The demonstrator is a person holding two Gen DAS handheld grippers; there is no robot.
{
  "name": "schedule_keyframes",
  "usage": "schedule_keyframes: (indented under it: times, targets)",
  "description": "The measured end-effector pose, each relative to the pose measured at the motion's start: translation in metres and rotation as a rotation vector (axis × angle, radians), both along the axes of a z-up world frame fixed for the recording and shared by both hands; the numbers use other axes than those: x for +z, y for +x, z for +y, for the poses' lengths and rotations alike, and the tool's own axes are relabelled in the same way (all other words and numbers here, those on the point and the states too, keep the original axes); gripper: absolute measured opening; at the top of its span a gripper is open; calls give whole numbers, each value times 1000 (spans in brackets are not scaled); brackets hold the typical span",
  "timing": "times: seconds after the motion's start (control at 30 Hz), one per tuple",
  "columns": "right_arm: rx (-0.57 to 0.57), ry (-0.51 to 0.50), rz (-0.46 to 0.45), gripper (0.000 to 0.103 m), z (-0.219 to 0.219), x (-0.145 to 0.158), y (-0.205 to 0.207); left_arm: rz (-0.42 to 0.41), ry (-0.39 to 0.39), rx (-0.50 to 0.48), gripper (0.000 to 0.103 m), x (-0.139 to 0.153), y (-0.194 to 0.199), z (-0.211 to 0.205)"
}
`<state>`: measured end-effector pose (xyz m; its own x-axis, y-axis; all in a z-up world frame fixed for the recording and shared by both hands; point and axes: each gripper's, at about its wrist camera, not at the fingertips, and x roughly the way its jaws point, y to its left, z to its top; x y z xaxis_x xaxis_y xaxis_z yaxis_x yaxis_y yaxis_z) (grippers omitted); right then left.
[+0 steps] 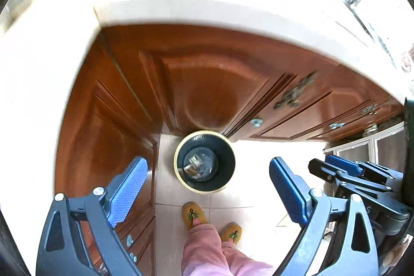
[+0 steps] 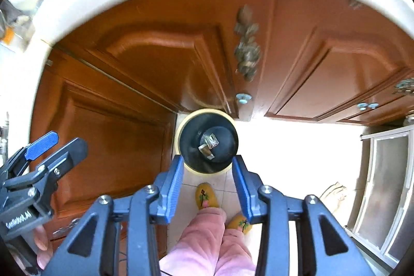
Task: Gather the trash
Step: 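Raise both open tools back toward the counter trash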
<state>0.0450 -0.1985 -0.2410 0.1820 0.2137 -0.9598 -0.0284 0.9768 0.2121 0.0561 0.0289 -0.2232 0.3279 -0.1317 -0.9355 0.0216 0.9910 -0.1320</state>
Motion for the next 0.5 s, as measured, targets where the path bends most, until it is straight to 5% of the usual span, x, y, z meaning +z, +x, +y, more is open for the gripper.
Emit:
schedule_keyframes:
  times: [0.5]
  targets:
    - [-19,46,-199,41,-19,153,-10,-175,17,-60,94,170,-8,-17]
